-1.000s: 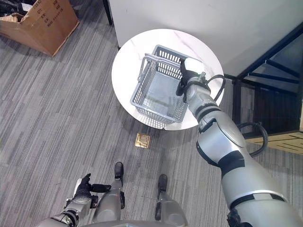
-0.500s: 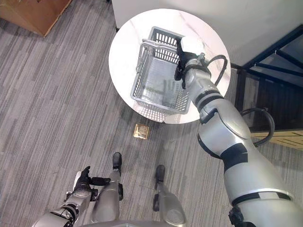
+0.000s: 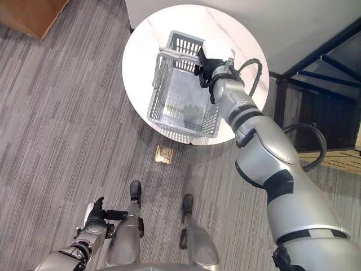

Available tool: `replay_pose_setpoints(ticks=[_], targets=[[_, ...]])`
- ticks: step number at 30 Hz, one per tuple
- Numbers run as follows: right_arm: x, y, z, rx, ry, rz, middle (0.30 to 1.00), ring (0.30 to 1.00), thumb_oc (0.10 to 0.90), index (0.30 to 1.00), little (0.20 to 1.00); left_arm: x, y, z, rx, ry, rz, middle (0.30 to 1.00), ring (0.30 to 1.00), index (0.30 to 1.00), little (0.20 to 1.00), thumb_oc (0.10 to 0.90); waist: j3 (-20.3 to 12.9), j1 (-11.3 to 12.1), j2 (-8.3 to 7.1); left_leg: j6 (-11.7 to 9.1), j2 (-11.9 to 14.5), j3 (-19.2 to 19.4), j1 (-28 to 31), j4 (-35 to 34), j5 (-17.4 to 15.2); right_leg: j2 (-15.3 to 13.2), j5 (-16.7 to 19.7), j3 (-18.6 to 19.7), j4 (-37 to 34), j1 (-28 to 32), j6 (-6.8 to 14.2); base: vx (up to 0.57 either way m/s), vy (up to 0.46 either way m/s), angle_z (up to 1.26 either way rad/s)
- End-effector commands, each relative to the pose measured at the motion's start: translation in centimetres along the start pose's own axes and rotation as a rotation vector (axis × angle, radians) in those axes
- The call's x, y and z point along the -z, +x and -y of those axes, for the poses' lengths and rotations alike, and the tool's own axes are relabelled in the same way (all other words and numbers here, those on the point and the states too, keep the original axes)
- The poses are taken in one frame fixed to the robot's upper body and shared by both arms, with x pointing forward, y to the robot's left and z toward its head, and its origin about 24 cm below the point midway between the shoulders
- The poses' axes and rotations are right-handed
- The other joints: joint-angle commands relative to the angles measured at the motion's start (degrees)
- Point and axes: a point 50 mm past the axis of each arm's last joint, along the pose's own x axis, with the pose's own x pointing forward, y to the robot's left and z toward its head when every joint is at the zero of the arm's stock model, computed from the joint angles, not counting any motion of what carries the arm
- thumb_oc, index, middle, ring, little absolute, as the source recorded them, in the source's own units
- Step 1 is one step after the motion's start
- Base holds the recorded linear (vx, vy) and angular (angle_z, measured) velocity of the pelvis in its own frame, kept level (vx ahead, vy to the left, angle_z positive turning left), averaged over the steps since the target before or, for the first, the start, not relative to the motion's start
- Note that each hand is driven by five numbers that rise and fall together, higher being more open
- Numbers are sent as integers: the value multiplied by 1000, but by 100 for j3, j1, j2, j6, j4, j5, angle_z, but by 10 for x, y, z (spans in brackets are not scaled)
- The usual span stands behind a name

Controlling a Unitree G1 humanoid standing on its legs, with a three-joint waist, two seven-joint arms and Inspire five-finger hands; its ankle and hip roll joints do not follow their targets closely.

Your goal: Get the vegetables into the basket

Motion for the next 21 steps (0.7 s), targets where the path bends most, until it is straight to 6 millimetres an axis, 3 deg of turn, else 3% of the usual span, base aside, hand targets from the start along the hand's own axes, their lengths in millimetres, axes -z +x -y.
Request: replay_pose_setpoints(ticks=[1,7,8,14,18,21], targets=[[-10,4,74,213,-130,72,300,300,400,300,300,35,-6,-1,-4,97,-91,1000,1000,1000,1000,900,-211,46,-322,-77,-351,-97,755,20,-776,-19,-12,294,166,128,292,33,-3,-4],[-1,-4,66,203,-151,116,300,300,400,300,300,33,-9,8,27,103,-79,1000,1000,1000,1000,900,-484,-98,-131,-34,-411,-80,1088,1,-844,-68,-176,233,393,355,280,25,15,-2],[4,-10,61,205,-147,148,300,300,400,300,300,34,-11,14,51,91,-83,1000,1000,1000,1000,900,-668,-224,-25,4,-456,-28,1280,1,-904,-74,-238,267,482,478,285,67,58,1],[25,-33,63,234,-150,186,300,300,400,300,300,46,-19,25,100,108,-113,1000,1000,1000,1000,900,-1068,-436,156,58,-498,130,1628,1,-1003,-97,-299,354,526,763,307,31,15,-8],[39,-45,48,221,-131,188,300,300,400,300,300,51,-23,32,122,105,-129,1000,1000,1000,1000,900,-1224,-481,249,75,-506,172,1716,1,-1025,-106,-299,383,490,844,320,-13,-17,-10],[60,-61,23,176,-100,162,300,300,400,300,300,59,-29,41,156,94,-150,1000,1000,1000,1000,900,-1373,-515,355,80,-496,208,1777,1,-962,-108,-248,373,456,910,314,-19,-30,-10]])
